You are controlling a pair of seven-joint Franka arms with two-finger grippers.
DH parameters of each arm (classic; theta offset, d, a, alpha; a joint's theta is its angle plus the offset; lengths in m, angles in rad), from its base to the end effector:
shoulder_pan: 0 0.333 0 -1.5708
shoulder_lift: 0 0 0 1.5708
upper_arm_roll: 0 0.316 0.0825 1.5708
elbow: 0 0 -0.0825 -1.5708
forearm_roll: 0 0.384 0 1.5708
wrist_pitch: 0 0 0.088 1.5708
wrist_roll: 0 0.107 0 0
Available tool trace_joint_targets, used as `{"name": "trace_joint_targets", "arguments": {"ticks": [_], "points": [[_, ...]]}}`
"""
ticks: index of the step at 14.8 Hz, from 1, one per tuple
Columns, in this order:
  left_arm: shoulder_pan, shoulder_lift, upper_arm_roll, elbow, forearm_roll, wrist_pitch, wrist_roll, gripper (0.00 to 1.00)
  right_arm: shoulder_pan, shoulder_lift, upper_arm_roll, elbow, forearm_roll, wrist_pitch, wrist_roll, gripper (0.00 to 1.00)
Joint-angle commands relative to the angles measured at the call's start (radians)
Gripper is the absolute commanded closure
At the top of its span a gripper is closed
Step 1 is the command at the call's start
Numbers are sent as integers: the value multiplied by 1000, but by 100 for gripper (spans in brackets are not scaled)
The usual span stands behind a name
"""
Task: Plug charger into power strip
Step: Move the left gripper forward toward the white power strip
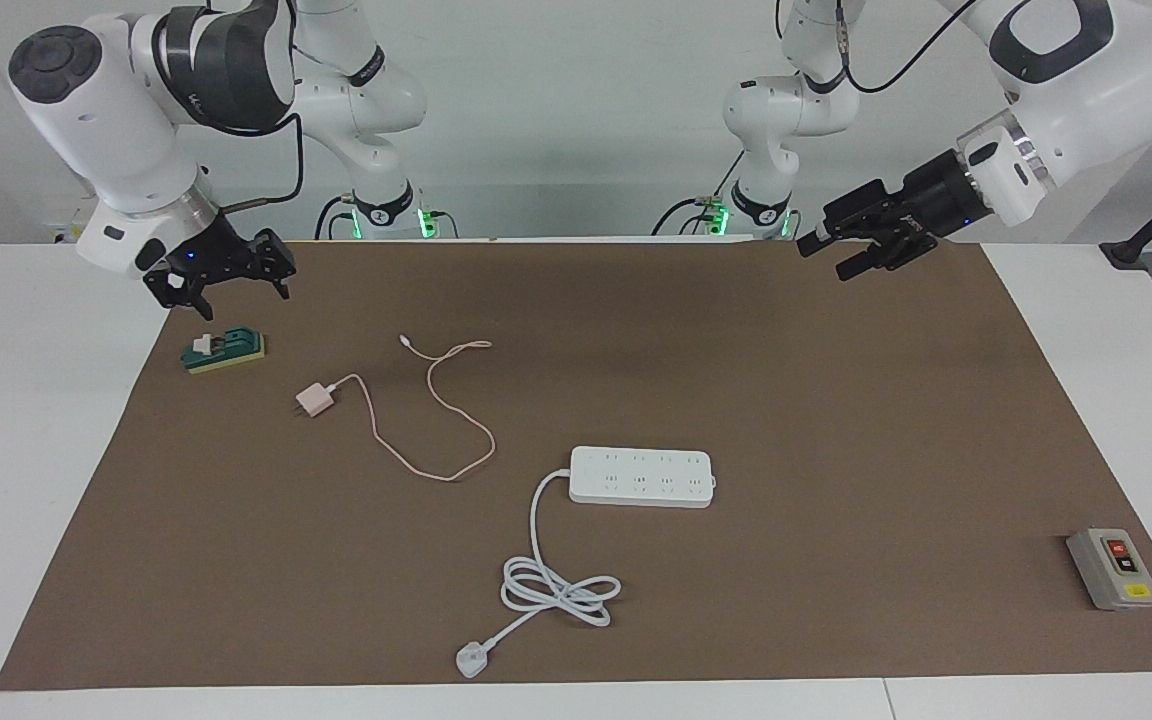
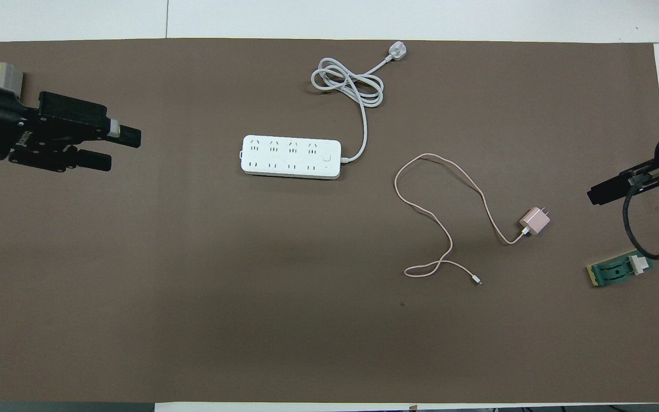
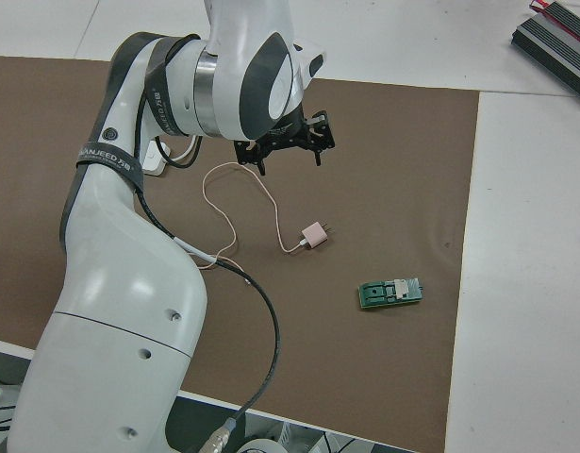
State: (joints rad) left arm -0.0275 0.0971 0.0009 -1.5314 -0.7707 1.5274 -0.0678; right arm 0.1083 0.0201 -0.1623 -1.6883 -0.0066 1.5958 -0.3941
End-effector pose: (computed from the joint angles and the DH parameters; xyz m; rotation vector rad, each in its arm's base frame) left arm 0.5772 -0.0925 0.6156 2.3703 0.0557 -0.1652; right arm 0.5551 -0.0299 0.5603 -3.0762 -0.5288 0.1745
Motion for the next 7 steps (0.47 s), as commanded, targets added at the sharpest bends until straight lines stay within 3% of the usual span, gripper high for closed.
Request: {"name": "trace_joint_targets", "arguments": {"ticks": [1,3,7], "points": [[58,93,-2,-1,-161,16,136,0,-2,-37,4,-51,-21,39,-28,0],[89,150,-2,0,-246,11,212,0,-4,-43,4,-72,-21,71,-28,0],[86,194,-2,-15,-367,7,281,0,-10,-51,4,-97,-21,93,-22,0]]}}
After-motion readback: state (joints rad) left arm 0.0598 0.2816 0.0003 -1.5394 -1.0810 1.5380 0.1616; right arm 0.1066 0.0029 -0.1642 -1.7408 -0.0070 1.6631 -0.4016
